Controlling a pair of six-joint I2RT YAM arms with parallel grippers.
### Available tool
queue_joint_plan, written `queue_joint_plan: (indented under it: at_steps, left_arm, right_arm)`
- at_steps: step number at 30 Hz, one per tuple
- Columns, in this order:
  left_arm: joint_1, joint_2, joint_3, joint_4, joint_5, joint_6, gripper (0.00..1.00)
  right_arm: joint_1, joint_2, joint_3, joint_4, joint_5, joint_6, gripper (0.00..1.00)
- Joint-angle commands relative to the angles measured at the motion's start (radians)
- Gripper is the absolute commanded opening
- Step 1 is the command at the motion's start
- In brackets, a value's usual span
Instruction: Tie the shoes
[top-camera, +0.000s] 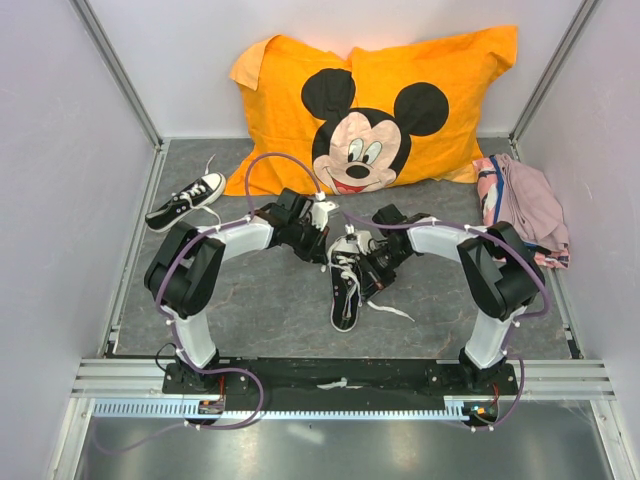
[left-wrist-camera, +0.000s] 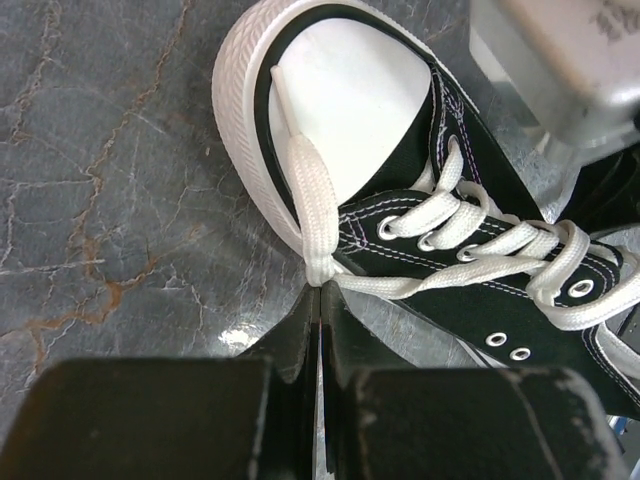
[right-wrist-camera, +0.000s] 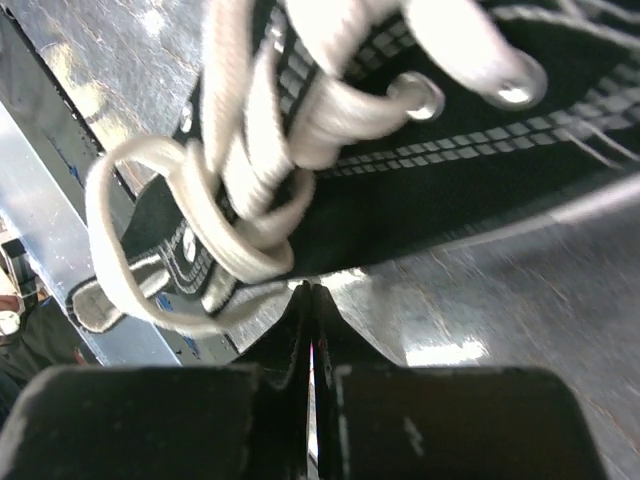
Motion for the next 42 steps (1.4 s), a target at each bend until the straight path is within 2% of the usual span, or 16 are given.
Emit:
queue_joint_plan:
  at_steps: [1,6,12,22,28,36,42]
  left_arm:
    - [0.035,-0.097,-0.04,0.019,0.0,-0.014,0.02]
    - [0.127,-0.196,-0.107,0.001,0.029,0.011,0.02]
    - [0.195,-0.249,-0.15,-0.008,0.046,0.006,0.02]
    - [0.342,-0.35,-0.208,-0.01,0.049,0.024,0.02]
    - [0.416,-0.448,-0.236,-0.054,0.003,0.098,0.02]
    - [0.434,-0.531,-0.277,-0.094,0.009,0.182,0.02]
    - [0.439,-0.542,-0.297,-0.093,-0.062,0.199,0.02]
  right_arm:
    - [-0.061,-0.063,0.021,-0.034,0.014,-0.039,0.0]
    - [-0.221,-0.135,0.053,-0.171,0.054,-0.149,0.0]
    - [-0.298,-0.169,0.038,-0.245,0.135,-0.248,0.0]
    - [-0.345,-0.215,0.029,-0.272,0.23,-0.312,0.0]
    - [-0.348,-0.22,0.021,-0.275,0.262,-0.329,0.0]
    - [-0.395,-0.247,0.003,-0.275,0.342,-0.396,0.0]
    - [-0.418,-0.226,-0.025,-0.246,0.393,-0.432,0.0]
